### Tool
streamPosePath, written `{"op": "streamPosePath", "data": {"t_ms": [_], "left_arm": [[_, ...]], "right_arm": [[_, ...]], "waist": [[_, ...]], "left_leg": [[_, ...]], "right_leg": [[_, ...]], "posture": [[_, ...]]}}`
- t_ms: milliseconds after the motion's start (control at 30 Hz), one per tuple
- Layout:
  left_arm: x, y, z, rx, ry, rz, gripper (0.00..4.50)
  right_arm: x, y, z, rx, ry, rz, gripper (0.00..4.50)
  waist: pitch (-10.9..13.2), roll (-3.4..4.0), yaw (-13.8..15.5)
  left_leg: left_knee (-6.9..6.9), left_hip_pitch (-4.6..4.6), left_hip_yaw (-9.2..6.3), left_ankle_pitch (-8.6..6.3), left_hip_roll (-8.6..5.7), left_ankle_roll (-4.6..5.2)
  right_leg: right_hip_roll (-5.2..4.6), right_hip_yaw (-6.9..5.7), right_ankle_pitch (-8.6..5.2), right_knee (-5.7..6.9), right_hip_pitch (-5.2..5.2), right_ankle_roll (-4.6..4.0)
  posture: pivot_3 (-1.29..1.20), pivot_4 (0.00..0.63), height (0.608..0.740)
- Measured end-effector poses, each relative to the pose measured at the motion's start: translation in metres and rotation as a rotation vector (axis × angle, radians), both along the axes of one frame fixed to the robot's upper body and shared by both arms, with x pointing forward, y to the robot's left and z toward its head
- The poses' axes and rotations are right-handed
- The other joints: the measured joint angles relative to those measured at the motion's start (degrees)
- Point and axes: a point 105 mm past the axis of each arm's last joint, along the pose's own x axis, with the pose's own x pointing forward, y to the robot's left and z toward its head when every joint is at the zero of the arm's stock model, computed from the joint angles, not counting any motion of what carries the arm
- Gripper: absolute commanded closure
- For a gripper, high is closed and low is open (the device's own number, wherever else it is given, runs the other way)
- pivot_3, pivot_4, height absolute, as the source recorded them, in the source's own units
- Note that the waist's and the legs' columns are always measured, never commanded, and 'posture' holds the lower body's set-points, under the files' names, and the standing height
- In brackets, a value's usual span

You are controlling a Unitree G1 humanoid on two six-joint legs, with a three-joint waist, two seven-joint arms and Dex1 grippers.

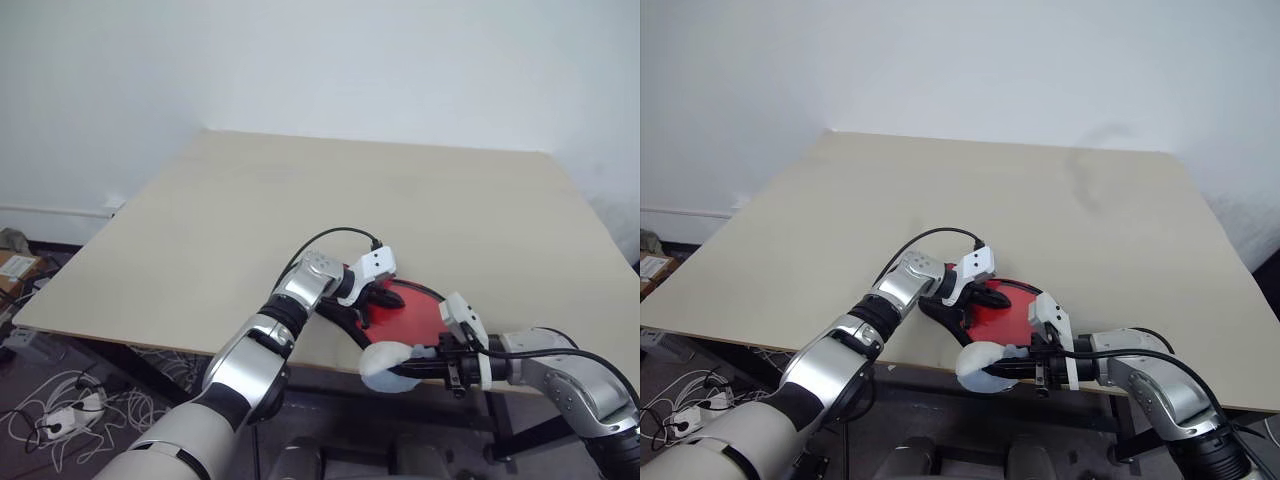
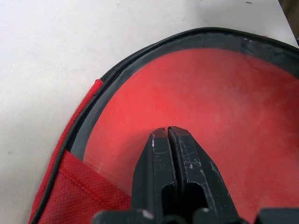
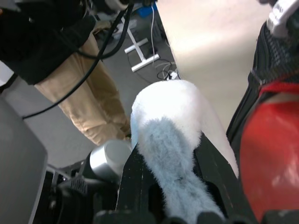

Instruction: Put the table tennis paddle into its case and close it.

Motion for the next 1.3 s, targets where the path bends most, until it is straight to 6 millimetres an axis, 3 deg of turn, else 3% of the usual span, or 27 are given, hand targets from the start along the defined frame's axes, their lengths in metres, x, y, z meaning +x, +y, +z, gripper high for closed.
{"op": "streamPosePath", "data": {"t_ms": [500,1300], "left_arm": [[0.000,0.001,0.000,0.003,0.001,-0.001,4.50],[0.004,0.003,0.001,0.018,-0.007,0.014,4.50]], "right_arm": [[0.022,0.026,-0.007,0.049,0.025,-0.035,4.25],[0.051,0.045,-0.018,0.066,-0.026,-0.160,4.25]], "waist": [[-0.03,0.03,-0.08],[-0.06,0.08,-0.33]], "left_leg": [[-0.03,0.01,-0.02,0.01,0.00,0.02],[-0.03,0.08,-0.02,0.03,0.01,0.04]], "right_leg": [[0.02,0.00,0.09,0.05,-0.03,0.14],[0.05,0.01,0.12,0.11,-0.02,0.18]], "posture": [[0.00,0.000,0.740],[0.00,0.000,0.740]]}}
